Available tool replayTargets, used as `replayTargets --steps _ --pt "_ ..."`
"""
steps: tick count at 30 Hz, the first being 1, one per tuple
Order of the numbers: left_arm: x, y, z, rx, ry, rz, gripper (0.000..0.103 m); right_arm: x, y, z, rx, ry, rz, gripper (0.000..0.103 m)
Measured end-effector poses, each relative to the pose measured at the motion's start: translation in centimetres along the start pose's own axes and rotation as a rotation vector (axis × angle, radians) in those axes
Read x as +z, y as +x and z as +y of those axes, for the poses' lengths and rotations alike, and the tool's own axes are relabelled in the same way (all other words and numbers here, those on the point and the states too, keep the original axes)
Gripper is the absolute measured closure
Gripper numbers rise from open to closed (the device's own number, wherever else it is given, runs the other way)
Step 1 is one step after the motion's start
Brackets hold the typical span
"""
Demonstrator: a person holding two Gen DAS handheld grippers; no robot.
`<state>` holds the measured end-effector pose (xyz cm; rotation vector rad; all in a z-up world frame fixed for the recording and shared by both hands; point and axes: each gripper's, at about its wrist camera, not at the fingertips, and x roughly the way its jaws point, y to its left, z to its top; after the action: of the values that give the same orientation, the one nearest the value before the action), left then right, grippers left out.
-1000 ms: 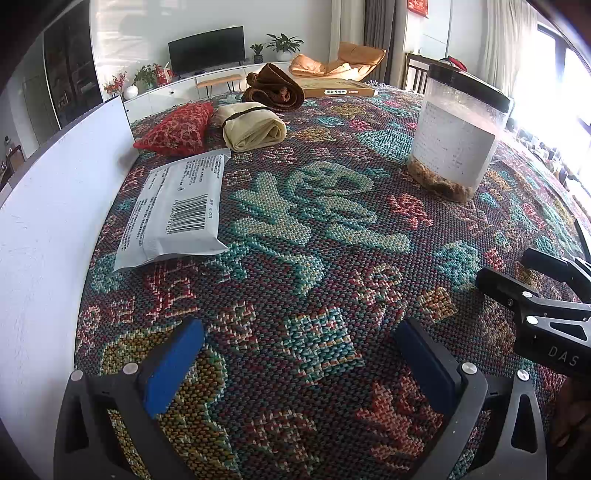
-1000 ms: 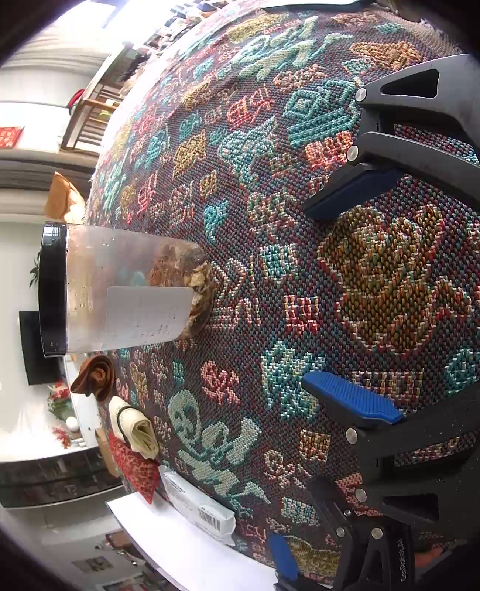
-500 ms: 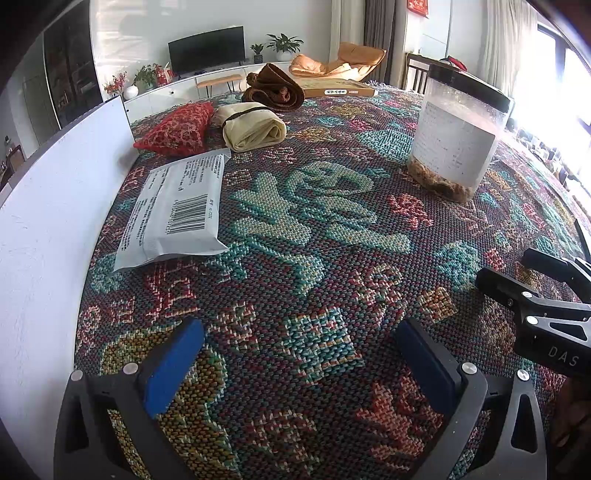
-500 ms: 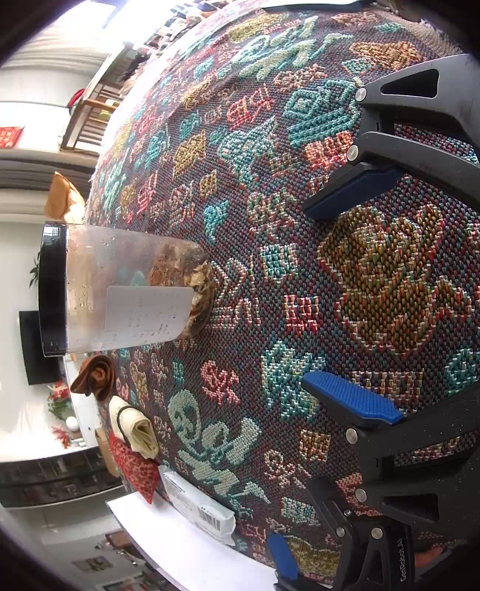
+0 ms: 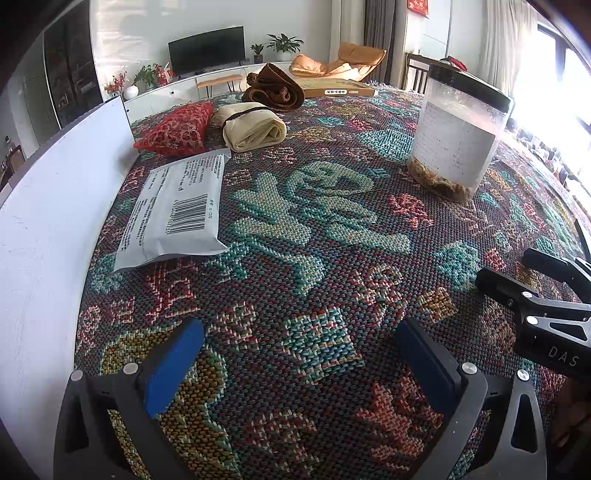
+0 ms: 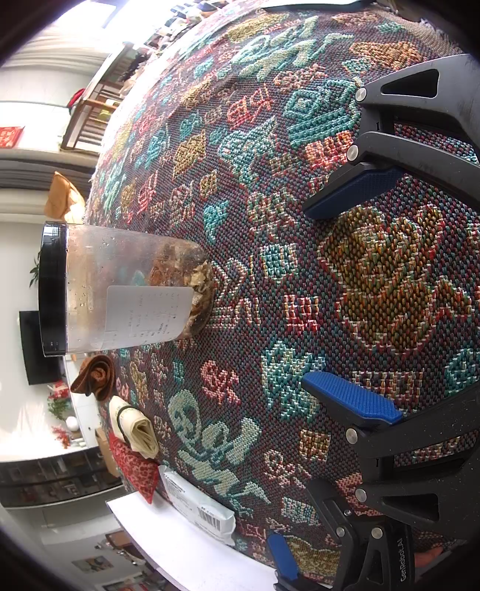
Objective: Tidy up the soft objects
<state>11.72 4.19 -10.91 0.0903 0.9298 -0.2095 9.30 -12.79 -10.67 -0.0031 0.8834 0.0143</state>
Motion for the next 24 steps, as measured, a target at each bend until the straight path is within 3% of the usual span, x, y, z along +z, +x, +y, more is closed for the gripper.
replayTargets --steps 8,12,16,20,24 --pt "0.2 -0.1 0.0 -0.002 -0.012 0.027 0.0 0.0 0.0 0.0 0.0 0.0 -0.001 0.016" --pt "-0.8 -2.1 1.5 -0.096 -0.129 0.035 0.0 0.0 0.0 0.0 0.0 0.0 -0.001 0.016" --pt "-0.6 -2.6 3.8 -0.099 -0.227 0.038 0.0 -0.1 0.0 0.0 0.001 0.0 -0.001 0.016" --pt "1.8 -2.7 6.2 -0.035 -0.336 0.002 0.0 -0.1 0.0 0.0 0.0 -0.001 -0.001 0.016" --pt "6.8 -0.5 5.2 0.093 -0.196 0.012 0.0 -0.1 0.0 0.0 0.001 -0.001 -0.001 0.016"
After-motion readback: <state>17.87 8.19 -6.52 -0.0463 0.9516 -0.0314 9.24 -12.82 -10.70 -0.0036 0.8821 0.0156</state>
